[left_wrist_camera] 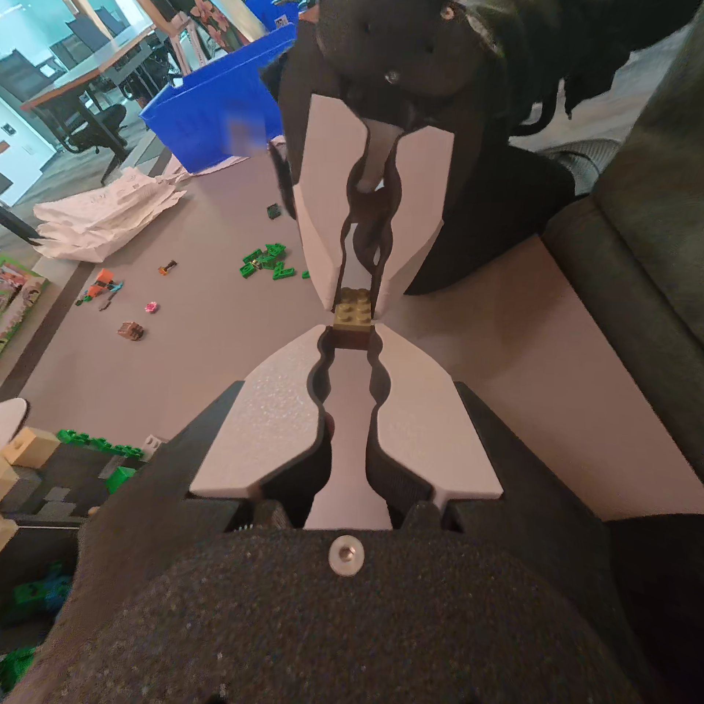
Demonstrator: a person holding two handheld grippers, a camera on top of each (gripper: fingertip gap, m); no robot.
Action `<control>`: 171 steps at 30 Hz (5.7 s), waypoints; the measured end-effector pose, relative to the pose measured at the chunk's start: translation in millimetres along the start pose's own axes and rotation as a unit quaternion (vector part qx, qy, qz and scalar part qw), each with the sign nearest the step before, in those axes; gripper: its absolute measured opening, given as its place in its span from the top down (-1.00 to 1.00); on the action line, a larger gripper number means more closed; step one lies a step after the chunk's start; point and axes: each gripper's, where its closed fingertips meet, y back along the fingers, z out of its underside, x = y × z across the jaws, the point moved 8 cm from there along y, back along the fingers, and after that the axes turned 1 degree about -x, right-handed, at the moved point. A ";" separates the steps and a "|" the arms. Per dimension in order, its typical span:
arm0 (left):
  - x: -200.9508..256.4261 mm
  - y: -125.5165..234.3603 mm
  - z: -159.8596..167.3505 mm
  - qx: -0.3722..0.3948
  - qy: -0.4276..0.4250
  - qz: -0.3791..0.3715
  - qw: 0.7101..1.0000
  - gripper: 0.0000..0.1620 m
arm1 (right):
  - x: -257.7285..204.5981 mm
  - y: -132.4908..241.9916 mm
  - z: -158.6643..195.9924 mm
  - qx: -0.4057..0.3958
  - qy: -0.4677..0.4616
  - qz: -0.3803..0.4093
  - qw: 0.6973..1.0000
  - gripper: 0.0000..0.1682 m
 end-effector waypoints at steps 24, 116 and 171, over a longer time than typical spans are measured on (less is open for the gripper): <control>-6.3 -8.5 3.6 0.010 0.045 -0.031 0.998 0.79 | 16.8 10.9 12.1 0.046 -0.165 -0.061 0.983 0.62; -14.1 -23.5 15.9 -0.028 0.165 -0.064 0.984 0.79 | 153.0 86.9 198.4 -0.298 -0.308 -0.149 0.891 0.81; -21.5 -10.3 11.7 0.011 0.165 -0.125 0.978 0.75 | 110.4 88.8 155.3 -0.285 -0.306 0.039 0.908 0.71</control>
